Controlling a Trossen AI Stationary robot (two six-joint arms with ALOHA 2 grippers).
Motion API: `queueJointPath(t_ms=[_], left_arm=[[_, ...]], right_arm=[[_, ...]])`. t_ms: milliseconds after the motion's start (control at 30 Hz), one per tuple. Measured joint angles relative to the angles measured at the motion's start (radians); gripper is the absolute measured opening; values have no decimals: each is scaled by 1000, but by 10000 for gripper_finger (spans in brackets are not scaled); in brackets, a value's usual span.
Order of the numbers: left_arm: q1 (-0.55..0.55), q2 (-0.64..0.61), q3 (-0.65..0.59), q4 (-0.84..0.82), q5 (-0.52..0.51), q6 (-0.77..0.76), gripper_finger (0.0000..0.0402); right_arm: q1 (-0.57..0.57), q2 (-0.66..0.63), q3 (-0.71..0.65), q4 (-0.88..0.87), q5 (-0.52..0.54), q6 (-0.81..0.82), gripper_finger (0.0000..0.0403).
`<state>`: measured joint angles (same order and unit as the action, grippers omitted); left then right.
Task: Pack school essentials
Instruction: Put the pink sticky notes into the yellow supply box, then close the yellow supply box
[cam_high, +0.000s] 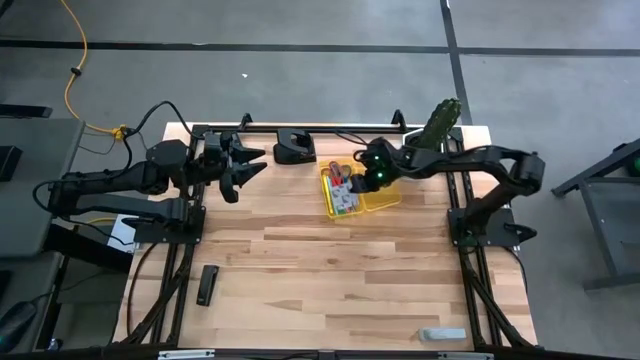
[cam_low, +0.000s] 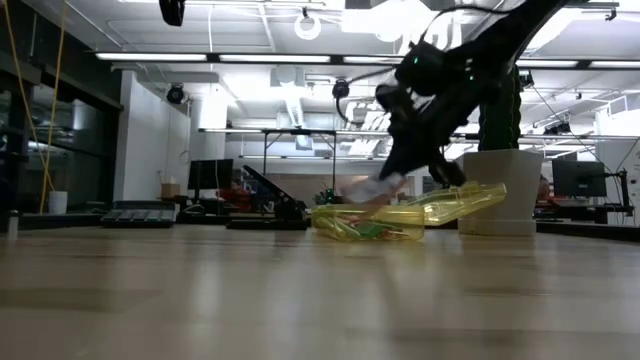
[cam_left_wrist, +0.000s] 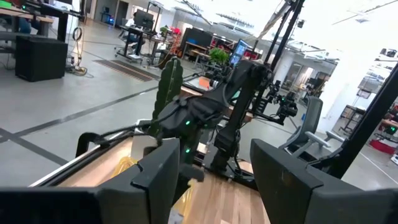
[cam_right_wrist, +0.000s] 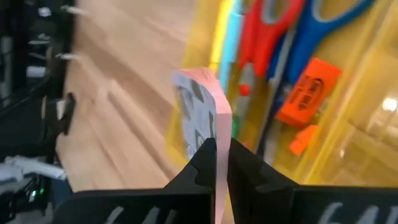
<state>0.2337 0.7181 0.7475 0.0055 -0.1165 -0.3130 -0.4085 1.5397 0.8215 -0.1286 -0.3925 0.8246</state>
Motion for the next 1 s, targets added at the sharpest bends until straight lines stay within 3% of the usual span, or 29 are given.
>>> queueJointPath(t_ms=[300,533,733,867,1000], left_arm=[[0,0,0,-1,0,-1,186],[0,0,0,-1,8,-25,186],[0,0,0,-21,14,-24,186],[0,0,0,-40,14,-25,186],[1,0,0,-44,13,-25,186]], right_arm=[[-7,53,0,1,8,59,20],[-7,37,21,-34,61,33,109],[-9,36,163,-161,66,-121,172],[52,-5,265,-293,202,-297,182],[136,-102,243,-413,382,-373,176]])
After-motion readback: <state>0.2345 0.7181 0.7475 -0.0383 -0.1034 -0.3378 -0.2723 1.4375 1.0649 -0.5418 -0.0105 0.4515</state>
